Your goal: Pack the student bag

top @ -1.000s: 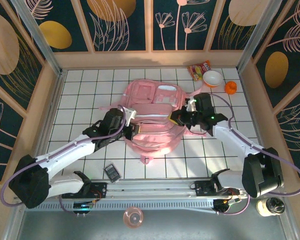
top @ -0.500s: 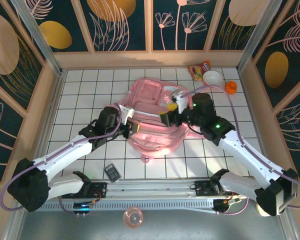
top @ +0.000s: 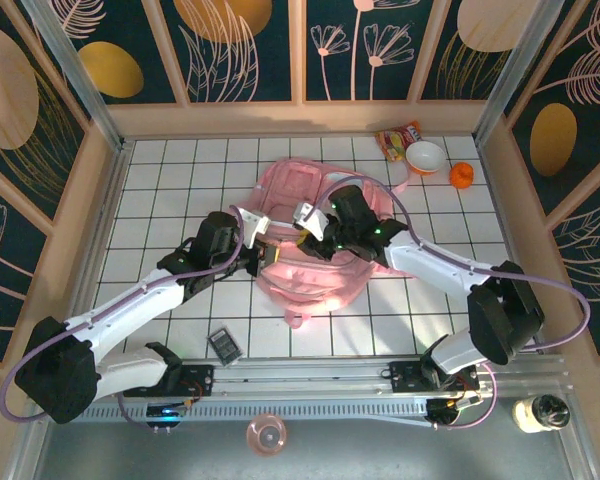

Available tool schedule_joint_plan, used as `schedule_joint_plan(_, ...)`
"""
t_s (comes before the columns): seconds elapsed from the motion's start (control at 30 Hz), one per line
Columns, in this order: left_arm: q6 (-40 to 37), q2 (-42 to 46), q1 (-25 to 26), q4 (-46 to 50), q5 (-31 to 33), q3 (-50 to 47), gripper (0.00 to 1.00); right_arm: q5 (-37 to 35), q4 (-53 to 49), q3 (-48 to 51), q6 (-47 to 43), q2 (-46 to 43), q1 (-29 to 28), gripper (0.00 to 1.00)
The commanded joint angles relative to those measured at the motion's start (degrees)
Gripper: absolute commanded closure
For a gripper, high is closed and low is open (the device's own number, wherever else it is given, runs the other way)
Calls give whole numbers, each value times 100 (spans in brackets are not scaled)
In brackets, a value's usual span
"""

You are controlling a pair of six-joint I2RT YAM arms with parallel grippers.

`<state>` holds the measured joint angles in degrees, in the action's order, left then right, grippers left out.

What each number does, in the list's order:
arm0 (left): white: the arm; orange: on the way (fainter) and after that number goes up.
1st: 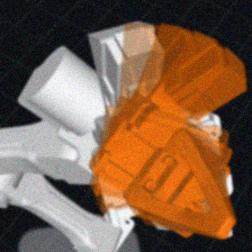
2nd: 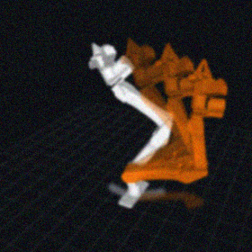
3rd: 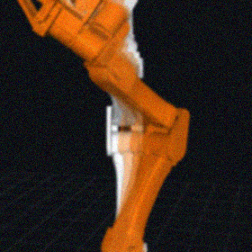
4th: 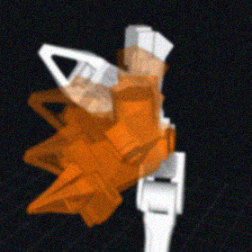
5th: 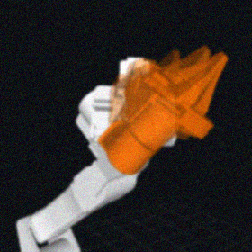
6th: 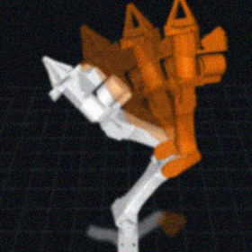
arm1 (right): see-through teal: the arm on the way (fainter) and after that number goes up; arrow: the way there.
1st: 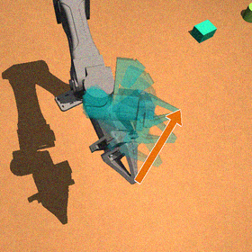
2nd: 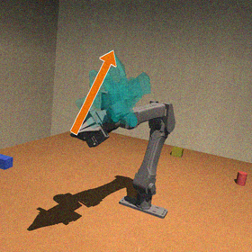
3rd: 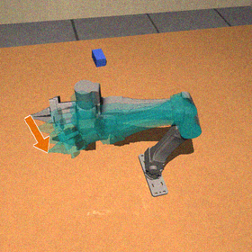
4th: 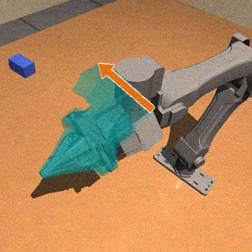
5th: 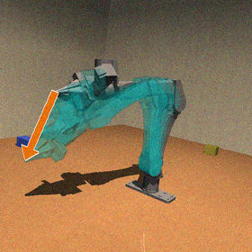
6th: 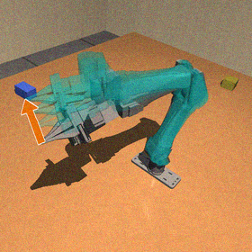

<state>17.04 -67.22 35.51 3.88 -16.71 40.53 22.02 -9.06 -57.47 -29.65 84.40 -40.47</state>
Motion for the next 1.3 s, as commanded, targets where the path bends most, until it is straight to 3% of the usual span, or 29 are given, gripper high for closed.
schedule_joint_plan(0.0,-65,-30,-88,240,673,165,100,4,-62,-352,-400,-95,89,100)
schedule_joint_plan(0.27,93,54,-918,88,1434,12,100,1648,-1418,-339,-1685,-741,721,100)
schedule_joint_plan(0.43,-113,-409,-1199,-344,1472,36,100,2417,-1867,-343,-2306,-964,1093,100)
schedule_joint_plan(0.53,-90,-906,-1239,-562,1480,254,99,2680,-1668,-307,-2113,-970,1282,100)
schedule_joint_plan(0.63,214,-1240,-1238,-314,1241,691,88,2312,-947,-220,-1146,-919,1357,100)
schedule_joint_plan(0.73,1089,-1091,-1239,158,1119,885,62,1968,-392,-182,-174,-881,1365,100)
schedule_joint_plan(0.83,2058,-631,-1235,764,1011,784,52,1949,55,-62,418,-937,1352,100)
schedule_joint_plan(0.97,3400,188,-1241,1470,941,198,53,1868,575,186,708,-1037,1292,100)
schedule_joint_plan(1.27,5227,1431,-1239,3294,1027,-908,49,1687,1076,451,783,-1149,967,100)
